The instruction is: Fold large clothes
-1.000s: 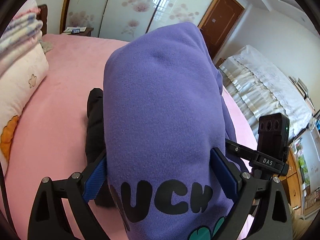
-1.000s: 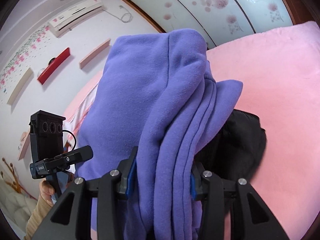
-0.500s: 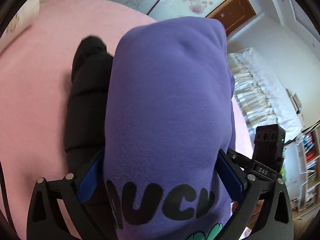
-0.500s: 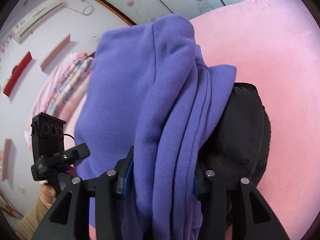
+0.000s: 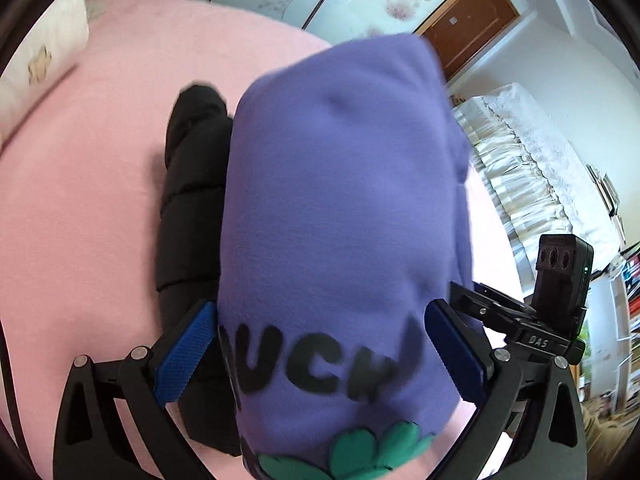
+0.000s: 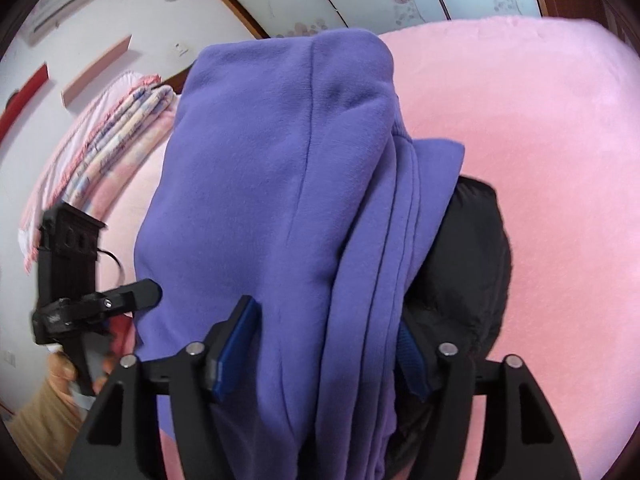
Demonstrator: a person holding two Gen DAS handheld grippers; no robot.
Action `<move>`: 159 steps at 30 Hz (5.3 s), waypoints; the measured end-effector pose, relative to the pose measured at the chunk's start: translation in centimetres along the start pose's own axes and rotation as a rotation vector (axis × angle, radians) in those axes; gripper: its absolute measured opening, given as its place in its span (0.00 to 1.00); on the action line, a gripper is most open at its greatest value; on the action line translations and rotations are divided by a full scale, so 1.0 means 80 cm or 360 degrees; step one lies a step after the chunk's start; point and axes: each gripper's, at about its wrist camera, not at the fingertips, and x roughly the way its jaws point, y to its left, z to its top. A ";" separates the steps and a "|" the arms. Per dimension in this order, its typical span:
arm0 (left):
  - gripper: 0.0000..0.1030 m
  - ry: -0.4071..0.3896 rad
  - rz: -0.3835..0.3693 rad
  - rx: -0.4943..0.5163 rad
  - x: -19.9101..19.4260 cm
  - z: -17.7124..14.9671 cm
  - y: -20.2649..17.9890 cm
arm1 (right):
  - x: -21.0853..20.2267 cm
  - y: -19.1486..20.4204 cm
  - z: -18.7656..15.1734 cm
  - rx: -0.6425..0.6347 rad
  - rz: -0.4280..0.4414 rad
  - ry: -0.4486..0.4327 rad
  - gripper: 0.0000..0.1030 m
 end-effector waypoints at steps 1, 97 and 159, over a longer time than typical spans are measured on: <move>0.99 -0.0031 0.0007 0.0000 -0.007 0.001 -0.005 | -0.003 0.004 0.001 -0.0032 -0.0028 -0.0007 0.68; 0.99 -0.0665 0.0775 0.0229 -0.244 -0.612 -0.590 | -0.653 0.023 -0.507 -0.0187 -0.0794 -0.0653 0.83; 0.99 -0.0528 0.0789 0.0292 -0.207 -0.605 -0.598 | -0.650 0.012 -0.496 -0.0194 -0.0845 -0.0636 0.83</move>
